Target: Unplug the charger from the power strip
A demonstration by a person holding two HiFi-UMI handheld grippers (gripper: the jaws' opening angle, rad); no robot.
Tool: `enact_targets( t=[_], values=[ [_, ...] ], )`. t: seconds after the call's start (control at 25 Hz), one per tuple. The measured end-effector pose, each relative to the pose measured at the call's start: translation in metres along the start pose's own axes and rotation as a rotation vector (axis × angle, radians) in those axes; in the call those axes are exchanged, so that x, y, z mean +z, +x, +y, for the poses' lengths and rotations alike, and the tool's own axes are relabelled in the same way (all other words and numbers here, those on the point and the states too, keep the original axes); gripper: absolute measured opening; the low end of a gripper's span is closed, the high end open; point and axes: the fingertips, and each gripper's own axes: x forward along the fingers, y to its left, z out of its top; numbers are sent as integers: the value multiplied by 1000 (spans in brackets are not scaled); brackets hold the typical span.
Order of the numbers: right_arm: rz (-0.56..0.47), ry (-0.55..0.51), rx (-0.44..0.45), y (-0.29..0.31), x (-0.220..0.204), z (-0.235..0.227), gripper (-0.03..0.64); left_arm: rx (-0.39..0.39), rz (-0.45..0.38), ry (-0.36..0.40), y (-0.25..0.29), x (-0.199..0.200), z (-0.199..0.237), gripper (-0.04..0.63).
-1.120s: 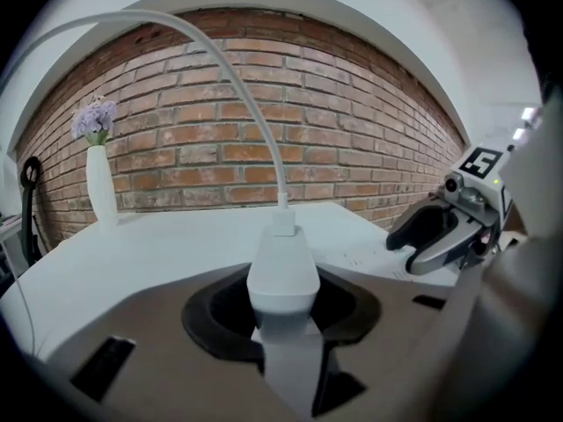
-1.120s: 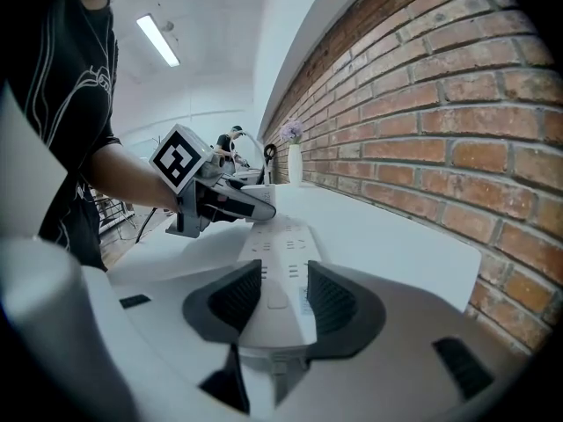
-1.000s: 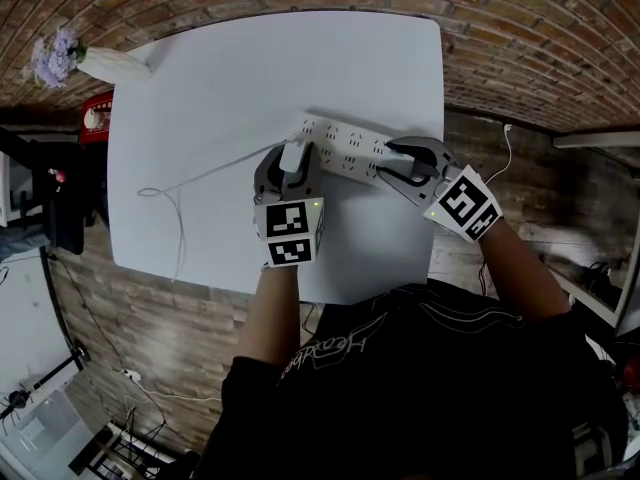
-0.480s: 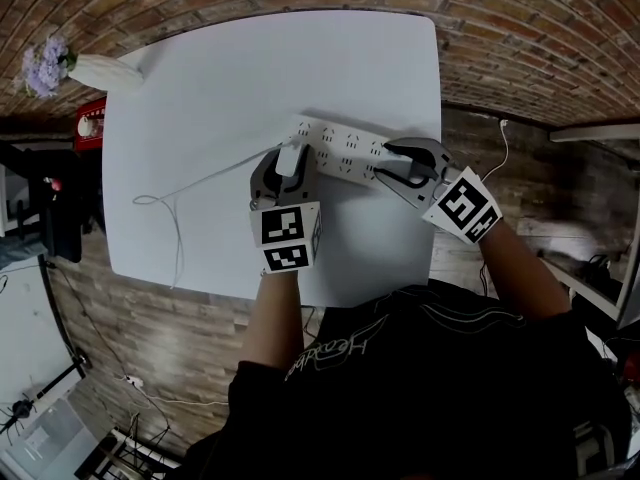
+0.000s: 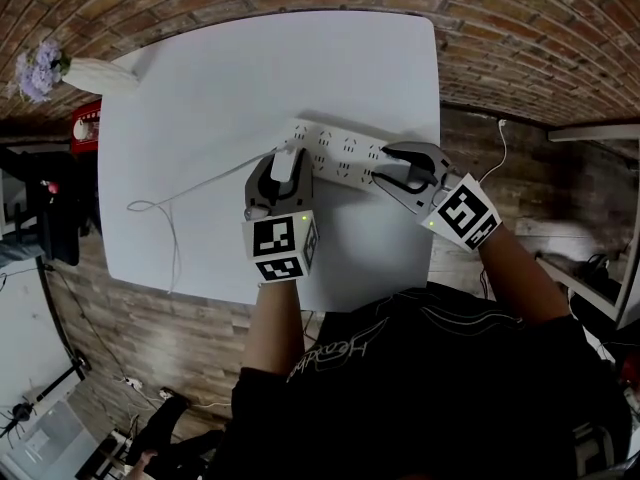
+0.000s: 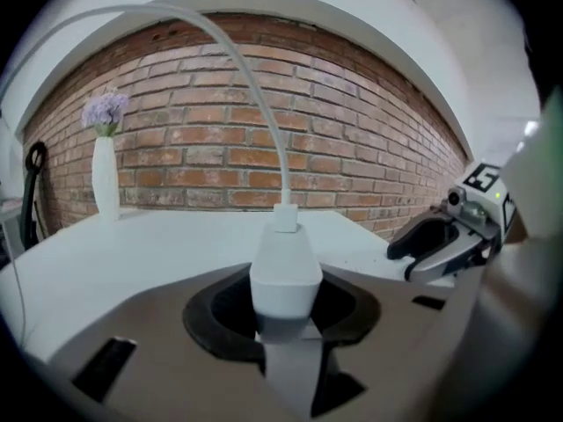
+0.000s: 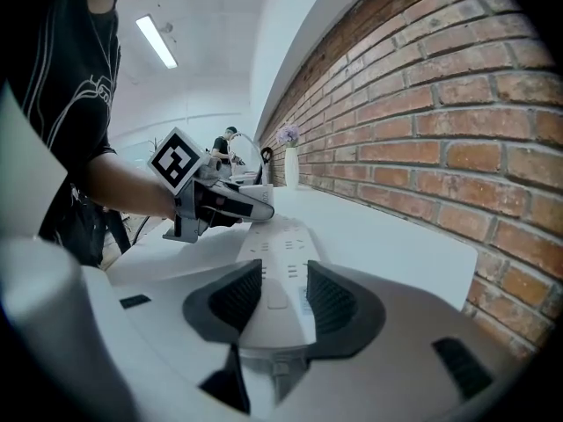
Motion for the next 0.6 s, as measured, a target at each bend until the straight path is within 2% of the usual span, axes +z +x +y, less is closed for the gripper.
enact_targets(
  t=[0.16, 0.28, 0.36, 0.48, 0.52, 0.6],
  values=[
    [3, -8, -6, 0, -1, 1, 138, 58, 19, 128, -1, 0, -3, 131],
    [8, -14, -4, 0, -1, 1, 138, 76, 31, 151, -2, -1, -4, 132],
    [4, -12, -3, 0, -1, 1, 138, 50, 36, 98, -2, -2, -4, 132],
    [0, -7, -2, 0, -1, 1, 138, -31, 33, -86, -2, -3, -1, 138],
    [-2, -6, -3, 0, -1, 1, 138, -48, 31, -124, -2, -4, 0, 143],
    [-3, -3, -4, 0, -2, 1, 138, -43, 29, -107, -2, -3, 0, 141]
  ],
)
